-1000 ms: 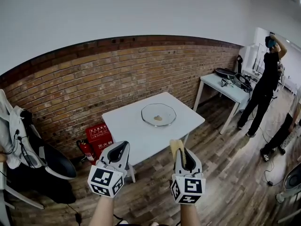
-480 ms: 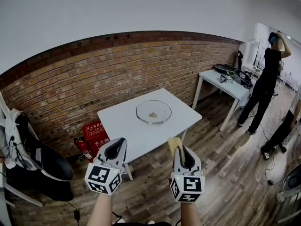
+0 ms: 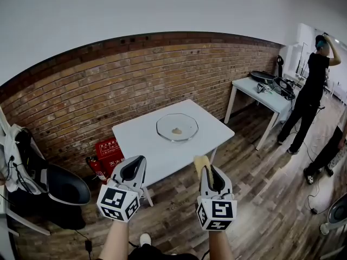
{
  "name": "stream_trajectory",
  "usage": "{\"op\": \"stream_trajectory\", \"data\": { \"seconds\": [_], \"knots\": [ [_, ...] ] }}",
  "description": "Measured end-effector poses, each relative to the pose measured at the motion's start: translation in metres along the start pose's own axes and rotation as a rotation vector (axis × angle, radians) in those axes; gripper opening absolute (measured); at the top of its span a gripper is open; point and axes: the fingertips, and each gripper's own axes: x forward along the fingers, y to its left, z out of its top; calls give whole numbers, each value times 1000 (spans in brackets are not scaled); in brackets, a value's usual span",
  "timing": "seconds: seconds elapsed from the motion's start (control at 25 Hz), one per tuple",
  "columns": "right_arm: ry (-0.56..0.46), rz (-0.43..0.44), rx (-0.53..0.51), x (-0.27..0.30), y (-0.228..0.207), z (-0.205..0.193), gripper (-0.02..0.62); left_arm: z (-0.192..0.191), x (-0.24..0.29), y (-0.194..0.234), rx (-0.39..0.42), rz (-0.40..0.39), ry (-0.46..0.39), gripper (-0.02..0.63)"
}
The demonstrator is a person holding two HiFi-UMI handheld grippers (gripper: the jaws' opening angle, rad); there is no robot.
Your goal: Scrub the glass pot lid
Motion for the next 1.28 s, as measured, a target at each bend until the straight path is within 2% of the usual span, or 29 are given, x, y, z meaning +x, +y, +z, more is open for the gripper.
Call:
{"op": "stream_trajectory", "data": {
  "seconds": [0.28,0.64,0.88,1.28],
  "knots": [
    [2,-10,-13,16,-6,-4,58,-8,18,8,-7,-10,1,14],
    [5,-49,-31,66,-20,-10,58,-25,69,40,-31,-28,0,14],
    [12,-67,-30,114,-23,-14,58,-33,107,73,-18,-35,8,14],
    [33,-116,-35,201,-19,-21,58,-58,175,143,-55,-59,38,14]
  ]
}}
